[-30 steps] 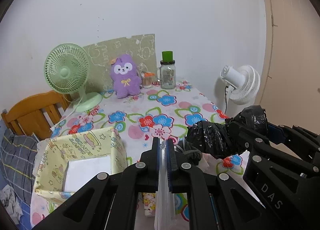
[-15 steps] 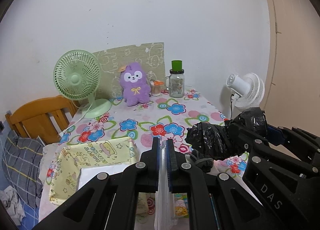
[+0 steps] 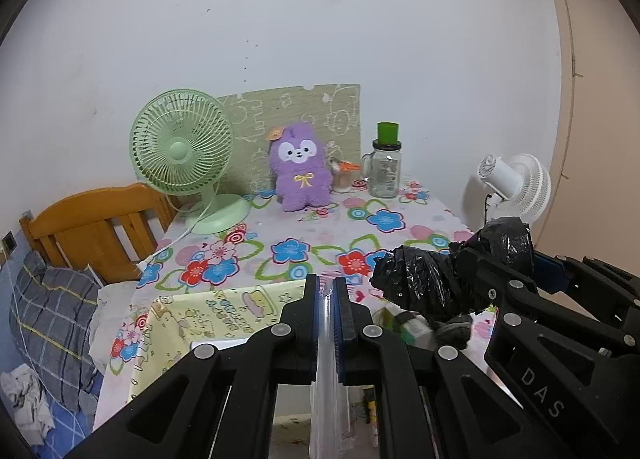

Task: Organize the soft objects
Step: 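Lift and carry the black cloth and clear tubes toward the fabric box with both tools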

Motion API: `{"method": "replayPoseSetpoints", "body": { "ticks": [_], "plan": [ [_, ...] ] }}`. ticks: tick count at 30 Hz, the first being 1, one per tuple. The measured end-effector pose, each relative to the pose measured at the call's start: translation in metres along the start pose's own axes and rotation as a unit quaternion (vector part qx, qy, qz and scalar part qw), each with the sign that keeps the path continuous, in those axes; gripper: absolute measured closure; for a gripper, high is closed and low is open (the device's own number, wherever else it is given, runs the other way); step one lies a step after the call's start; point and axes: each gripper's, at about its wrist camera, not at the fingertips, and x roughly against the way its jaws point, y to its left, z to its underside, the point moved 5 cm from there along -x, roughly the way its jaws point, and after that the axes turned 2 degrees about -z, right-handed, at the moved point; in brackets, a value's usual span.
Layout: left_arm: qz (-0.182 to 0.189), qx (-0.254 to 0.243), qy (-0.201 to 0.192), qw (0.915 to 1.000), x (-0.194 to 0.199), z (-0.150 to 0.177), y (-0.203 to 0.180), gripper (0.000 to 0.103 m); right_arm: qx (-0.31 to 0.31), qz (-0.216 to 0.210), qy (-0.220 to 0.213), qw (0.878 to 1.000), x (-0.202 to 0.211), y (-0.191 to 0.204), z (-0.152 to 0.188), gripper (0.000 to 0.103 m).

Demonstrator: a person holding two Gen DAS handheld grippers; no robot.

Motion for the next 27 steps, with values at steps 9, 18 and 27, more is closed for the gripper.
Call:
{"method": "replayPoseSetpoints", "body": {
  "ticks": [9, 18, 27],
  "plan": [
    [-0.006, 0.012, 0.009, 0.9999, -0.015, 0.000, 0.030, 0.100, 0.009, -0.007, 0.012, 1.000, -0.025, 0.028, -0.005, 0.069],
    [-0.011, 0.018, 0.022, 0.9995, -0.033, 0.006, 0.055, 0.100, 0.016, -0.011, 0.024, 1.000, -0.047, 0.051, -0.005, 0.069],
    [-0.026, 0.019, 0.042, 0.9986, -0.053, 0.020, 0.077, 0.099, 0.034, -0.025, 0.041, 0.998, -0.067, 0.076, -0.003, 0.069]
  ]
}}
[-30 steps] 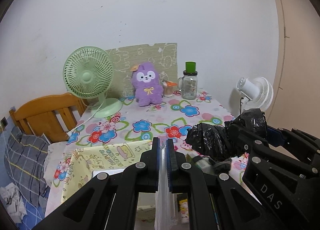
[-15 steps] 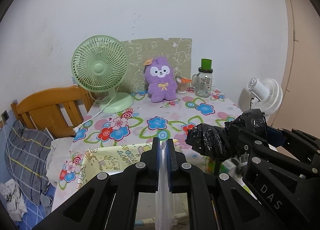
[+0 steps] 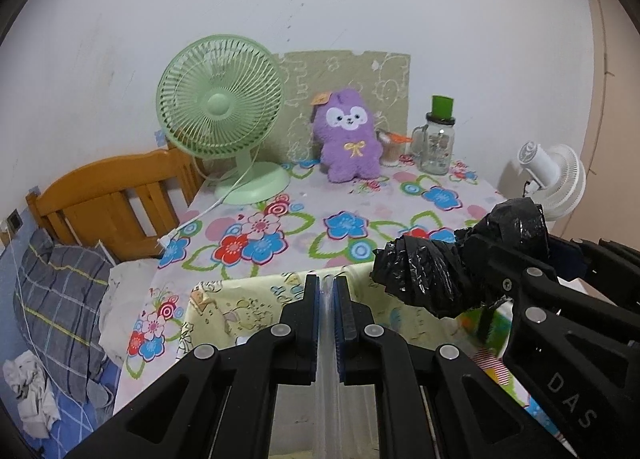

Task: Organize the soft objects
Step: 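Lift and carry the black cloth and clear tubes toward the fabric box with both tools, then lower both held items into the fabric box and open both grippers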

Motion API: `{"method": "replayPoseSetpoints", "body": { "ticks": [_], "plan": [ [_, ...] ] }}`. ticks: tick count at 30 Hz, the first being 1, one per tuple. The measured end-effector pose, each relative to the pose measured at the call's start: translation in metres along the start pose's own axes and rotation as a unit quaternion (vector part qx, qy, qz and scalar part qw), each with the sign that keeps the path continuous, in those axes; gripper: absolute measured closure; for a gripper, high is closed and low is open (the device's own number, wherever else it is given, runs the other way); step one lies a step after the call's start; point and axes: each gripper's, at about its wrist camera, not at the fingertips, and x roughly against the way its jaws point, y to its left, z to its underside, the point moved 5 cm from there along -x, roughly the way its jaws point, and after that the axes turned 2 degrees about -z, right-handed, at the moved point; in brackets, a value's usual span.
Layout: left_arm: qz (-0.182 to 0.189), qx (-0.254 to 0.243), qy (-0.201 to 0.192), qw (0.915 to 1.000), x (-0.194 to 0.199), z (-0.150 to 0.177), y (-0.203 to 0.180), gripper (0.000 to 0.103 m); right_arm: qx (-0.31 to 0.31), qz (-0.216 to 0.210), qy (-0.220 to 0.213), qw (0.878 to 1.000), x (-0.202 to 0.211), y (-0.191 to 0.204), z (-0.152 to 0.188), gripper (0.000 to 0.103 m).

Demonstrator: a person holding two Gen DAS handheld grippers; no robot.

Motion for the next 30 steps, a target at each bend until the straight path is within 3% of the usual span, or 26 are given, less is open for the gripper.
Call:
{"method": "replayPoseSetpoints", "body": {
  "ticks": [8, 9, 11, 13, 15, 18, 20, 23, 30],
  "plan": [
    [-0.009, 0.009, 0.030, 0.9995, -0.025, 0.011, 0.017, 0.096, 0.012, -0.021, 0.030, 0.999, -0.031, 0.018, 0.004, 0.069],
    [-0.010, 0.011, 0.034, 0.9993, -0.028, 0.013, 0.019, 0.092, 0.013, -0.025, 0.034, 0.999, -0.034, 0.020, 0.005, 0.069],
    [-0.010, 0.008, 0.045, 0.9989, -0.034, 0.016, 0.020, 0.074, 0.014, -0.031, 0.041, 0.999, -0.040, 0.023, 0.005, 0.068],
    [-0.015, 0.006, 0.050, 0.9986, -0.039, 0.018, 0.021, 0.069, 0.014, -0.039, 0.045, 0.998, -0.045, 0.026, 0.006, 0.065],
    [-0.018, 0.004, 0.055, 0.9983, -0.043, 0.020, 0.022, 0.062, 0.016, -0.045, 0.049, 0.998, -0.049, 0.028, 0.006, 0.058],
    [-0.015, 0.013, 0.065, 0.9977, -0.048, 0.023, 0.026, 0.053, 0.017, -0.043, 0.052, 0.998, -0.055, 0.030, 0.007, 0.041],
    [-0.016, 0.017, 0.068, 0.9974, -0.050, 0.024, 0.030, 0.042, 0.014, -0.036, 0.050, 0.998, -0.058, 0.029, 0.007, 0.027],
    [-0.017, 0.020, 0.073, 0.9970, -0.052, 0.025, 0.032, 0.034, 0.015, -0.034, 0.049, 0.998, -0.060, 0.028, 0.007, 0.020],
    [-0.017, 0.017, 0.075, 0.9969, -0.050, 0.025, 0.028, 0.027, 0.024, -0.024, 0.060, 0.998, -0.063, 0.027, 0.011, 0.017]
  ]
}}
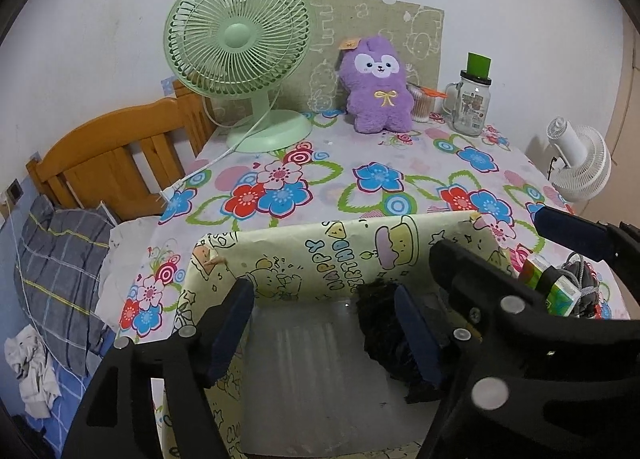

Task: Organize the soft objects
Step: 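Lower both held items into the fabric box and open both grippers, then withdraw both open grippers up out of the fabric box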

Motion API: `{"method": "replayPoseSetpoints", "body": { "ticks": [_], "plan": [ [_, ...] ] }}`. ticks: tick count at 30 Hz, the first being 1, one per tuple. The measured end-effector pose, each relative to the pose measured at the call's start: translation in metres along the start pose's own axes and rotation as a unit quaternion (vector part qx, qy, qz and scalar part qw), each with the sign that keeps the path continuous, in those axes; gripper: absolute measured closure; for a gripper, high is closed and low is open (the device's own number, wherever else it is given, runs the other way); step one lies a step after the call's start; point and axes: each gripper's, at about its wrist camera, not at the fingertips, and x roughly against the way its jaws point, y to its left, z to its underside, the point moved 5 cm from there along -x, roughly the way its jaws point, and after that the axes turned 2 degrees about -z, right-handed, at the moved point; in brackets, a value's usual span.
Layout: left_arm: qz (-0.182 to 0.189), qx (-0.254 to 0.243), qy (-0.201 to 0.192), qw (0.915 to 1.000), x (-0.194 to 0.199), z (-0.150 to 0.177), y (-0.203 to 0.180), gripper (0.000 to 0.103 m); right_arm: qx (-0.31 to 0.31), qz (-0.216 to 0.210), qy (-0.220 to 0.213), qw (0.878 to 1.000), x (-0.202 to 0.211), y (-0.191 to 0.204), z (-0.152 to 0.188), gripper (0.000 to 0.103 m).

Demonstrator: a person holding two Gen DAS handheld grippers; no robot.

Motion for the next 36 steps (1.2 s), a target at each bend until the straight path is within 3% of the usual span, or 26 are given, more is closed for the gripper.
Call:
{"method": "replayPoseSetpoints", "body": {
  "ticks": [36],
  "plan": [
    [-0.005, -0.030, -0.064, 0.9975, 0.078, 0.001, -0.053, 0.010, -0.016, 0.036, -0.072, 0.997, 0.089, -0.036, 0.014, 0.001]
  ]
}}
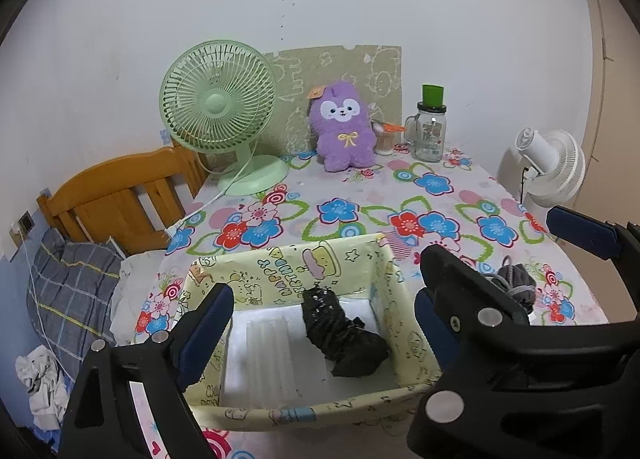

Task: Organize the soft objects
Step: 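Withdraw both open grippers up out of the fabric box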

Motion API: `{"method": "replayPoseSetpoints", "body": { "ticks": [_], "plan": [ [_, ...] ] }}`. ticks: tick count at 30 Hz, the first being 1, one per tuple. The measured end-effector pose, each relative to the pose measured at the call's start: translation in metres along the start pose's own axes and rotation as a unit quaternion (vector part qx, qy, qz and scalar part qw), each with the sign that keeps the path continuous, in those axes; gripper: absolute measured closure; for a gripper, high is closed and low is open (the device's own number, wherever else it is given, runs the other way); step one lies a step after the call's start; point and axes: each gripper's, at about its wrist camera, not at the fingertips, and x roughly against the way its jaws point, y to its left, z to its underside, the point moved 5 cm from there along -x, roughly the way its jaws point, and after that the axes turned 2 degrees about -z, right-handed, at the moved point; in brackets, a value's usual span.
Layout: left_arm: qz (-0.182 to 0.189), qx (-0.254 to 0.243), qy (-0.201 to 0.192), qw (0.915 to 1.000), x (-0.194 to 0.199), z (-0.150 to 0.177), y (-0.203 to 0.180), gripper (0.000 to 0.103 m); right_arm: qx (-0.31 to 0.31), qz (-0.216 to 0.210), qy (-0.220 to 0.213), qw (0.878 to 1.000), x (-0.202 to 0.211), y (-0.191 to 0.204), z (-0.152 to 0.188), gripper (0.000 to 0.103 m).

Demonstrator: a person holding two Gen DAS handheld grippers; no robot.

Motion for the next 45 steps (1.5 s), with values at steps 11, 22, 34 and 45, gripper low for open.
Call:
{"method": "replayPoseSetpoints", "body": {
  "ticks": [11, 22, 34, 45],
  "plan": [
    [0.008, -0.006, -0.019, 0.9998, 0.022, -0.002, -0.017, 0.009, -0.006, 0.007, -0.017, 1.000, 0.025, -0.014, 0.002, 0.000],
    [0.018, -0.009, -0.032, 0.9993, 0.041, -0.003, -0.038, 0.005, -0.012, 0.016, -0.031, 0.999, 0.050, -0.032, 0.006, 0.000],
    [0.034, -0.010, -0.044, 0.9984, 0.057, -0.003, -0.060, 0.005, -0.015, 0.027, -0.046, 0.998, 0.072, -0.053, 0.011, 0.000],
    [0.055, -0.018, -0.050, 0.9971, 0.066, 0.002, -0.086, 0.005, -0.023, 0.037, -0.048, 0.998, 0.085, -0.078, 0.021, 0.000]
  ]
}}
